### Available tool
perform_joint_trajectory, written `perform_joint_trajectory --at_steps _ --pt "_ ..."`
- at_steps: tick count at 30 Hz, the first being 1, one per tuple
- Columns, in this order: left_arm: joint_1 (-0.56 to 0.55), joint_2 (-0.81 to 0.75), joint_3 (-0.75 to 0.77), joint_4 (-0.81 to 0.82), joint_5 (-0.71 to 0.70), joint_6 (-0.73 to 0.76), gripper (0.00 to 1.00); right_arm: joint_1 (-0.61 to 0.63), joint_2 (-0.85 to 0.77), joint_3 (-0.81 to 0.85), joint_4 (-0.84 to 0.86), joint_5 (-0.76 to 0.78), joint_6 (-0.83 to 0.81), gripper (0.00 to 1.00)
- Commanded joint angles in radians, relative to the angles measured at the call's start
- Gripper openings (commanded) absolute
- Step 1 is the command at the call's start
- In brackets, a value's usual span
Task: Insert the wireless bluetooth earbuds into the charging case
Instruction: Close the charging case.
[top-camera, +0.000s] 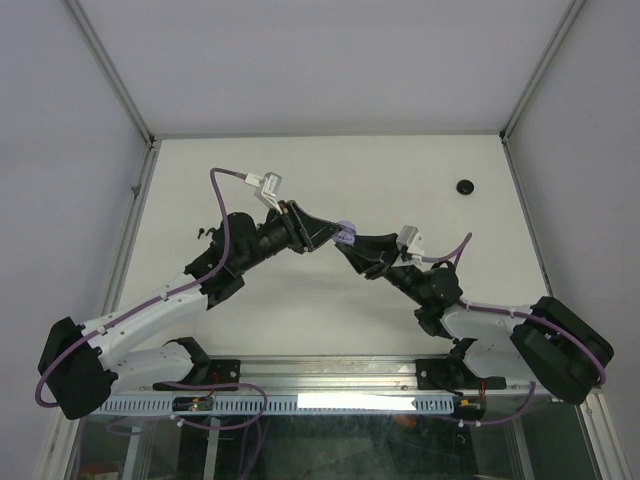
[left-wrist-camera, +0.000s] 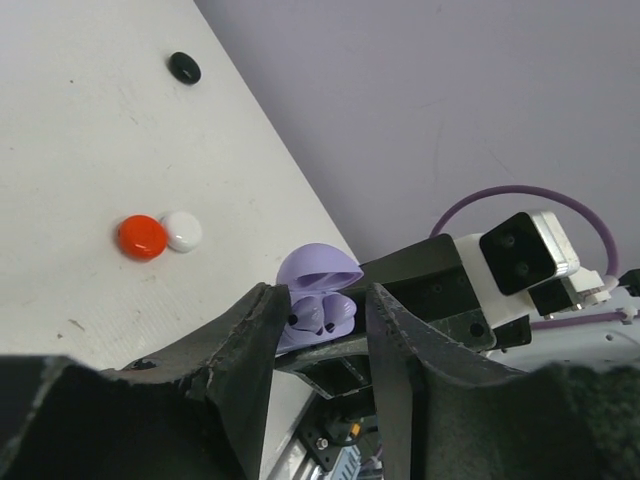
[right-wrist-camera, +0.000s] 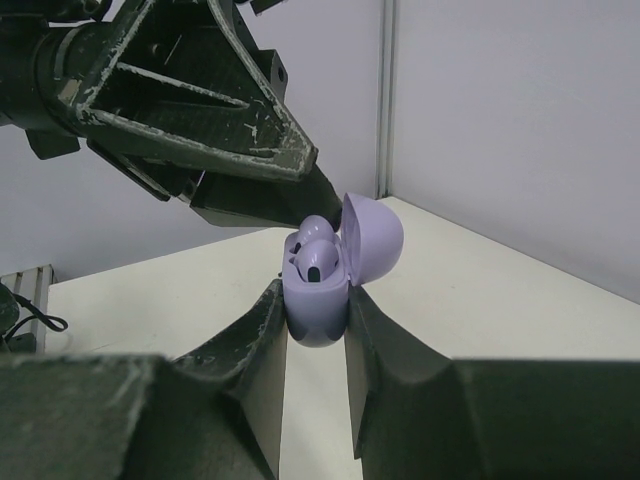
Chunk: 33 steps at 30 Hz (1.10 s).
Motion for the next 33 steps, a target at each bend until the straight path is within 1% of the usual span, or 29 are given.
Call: perform_joint_trajectory --at_steps 1,4,6,10,14,23,28,33 --pt "-0.007 -0.024 0.058 -0.056 -0.028 0.072 0.42 0.003 -0.034 0.008 0.102 -0.011 -0.008 0.0" --pt "-0.006 -0.037 0.078 -0.096 -0.044 0.109 0.48 0.003 -0.042 0.007 0.091 -0.019 -0.008 0.0" --pt "-0.006 -0.042 0.097 -0.12 -0.03 0.139 0.53 0.002 -0.049 0.008 0.077 -0.027 -0.006 0.0" --pt "-0.004 -0.019 0.155 -0.186 0.05 0.18 0.64 0.003 -0.064 0.017 0.052 -0.057 0.003 0.0" --pt "0.0 0.018 0.19 -0.216 0.143 0.19 0.7 0.002 -0.069 0.036 0.028 -0.098 0.025 0.0" --pt "0.031 0.044 0.198 -0.219 0.282 0.177 0.67 0.001 -0.063 0.06 0.031 -0.16 0.085 0.0" --pt "0.039 0.042 0.194 -0.204 0.328 0.184 0.6 -0.003 -0.055 0.071 0.024 -0.177 0.107 0.0" --pt "0.046 0.021 0.168 -0.121 0.401 0.168 0.56 -0.011 -0.033 0.078 0.007 -0.219 0.134 0.0"
